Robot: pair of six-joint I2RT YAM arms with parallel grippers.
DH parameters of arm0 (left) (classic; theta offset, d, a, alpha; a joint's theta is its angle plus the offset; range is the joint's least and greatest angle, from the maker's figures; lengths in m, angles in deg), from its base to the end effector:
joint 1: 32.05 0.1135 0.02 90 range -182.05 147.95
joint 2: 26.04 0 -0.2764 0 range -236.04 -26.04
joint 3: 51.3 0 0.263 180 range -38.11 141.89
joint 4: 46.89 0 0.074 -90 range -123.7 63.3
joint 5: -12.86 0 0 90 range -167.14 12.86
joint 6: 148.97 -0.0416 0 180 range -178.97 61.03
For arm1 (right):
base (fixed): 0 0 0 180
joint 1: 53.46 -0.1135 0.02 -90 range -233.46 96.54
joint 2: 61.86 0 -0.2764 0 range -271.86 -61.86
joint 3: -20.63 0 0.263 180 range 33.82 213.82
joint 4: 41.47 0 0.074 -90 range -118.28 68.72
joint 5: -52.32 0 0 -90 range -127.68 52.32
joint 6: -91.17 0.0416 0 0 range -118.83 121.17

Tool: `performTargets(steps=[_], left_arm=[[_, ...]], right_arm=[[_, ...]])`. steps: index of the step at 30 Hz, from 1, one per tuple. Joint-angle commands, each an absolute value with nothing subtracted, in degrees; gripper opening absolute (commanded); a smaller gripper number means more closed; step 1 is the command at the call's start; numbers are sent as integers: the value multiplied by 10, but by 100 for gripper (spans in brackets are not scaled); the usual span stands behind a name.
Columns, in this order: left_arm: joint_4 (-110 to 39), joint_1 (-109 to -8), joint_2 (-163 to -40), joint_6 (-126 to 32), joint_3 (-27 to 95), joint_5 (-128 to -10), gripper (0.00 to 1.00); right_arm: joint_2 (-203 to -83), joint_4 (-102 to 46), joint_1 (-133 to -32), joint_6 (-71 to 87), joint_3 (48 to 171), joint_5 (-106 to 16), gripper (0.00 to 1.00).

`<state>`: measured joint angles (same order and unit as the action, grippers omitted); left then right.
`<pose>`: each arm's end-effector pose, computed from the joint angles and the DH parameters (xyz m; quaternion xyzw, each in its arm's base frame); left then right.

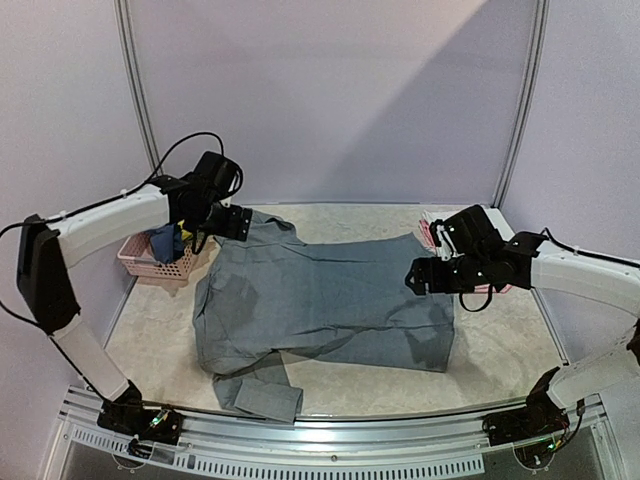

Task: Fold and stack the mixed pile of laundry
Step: Pick up the flattened shirt from the center of the board.

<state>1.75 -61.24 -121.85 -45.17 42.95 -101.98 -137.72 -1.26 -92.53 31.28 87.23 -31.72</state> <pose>0.3424 -0.1713 0.2955 0.0504 0.9198 0.0664 0.3834 0.2256 0.1776 0.2515 -0.0552 0.9354 0.1562 0.3124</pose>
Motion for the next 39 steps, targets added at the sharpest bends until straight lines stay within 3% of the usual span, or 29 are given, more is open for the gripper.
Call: performTargets(steps=[1, 10, 16, 27, 39], left_arm=[[54, -691, -1129, -425, 322, -1078, 97], [115, -901, -942, -331, 170, -1092, 91], [104, -1014, -877, -297, 110, -1000, 84], [163, -1168, -989, -208, 124, -1010, 84], [122, -1186, -1005, -84, 49, -1014, 83]], right_arm=[[-1335, 26, -945, 340, 830, -305, 91], [-1263, 52, -963, 397, 737, -320, 95], [-1231, 58, -981, 434, 686, -336, 99], [-1219, 35, -1000, 476, 634, -334, 99], [-1208, 20, -1002, 493, 599, -339, 99]])
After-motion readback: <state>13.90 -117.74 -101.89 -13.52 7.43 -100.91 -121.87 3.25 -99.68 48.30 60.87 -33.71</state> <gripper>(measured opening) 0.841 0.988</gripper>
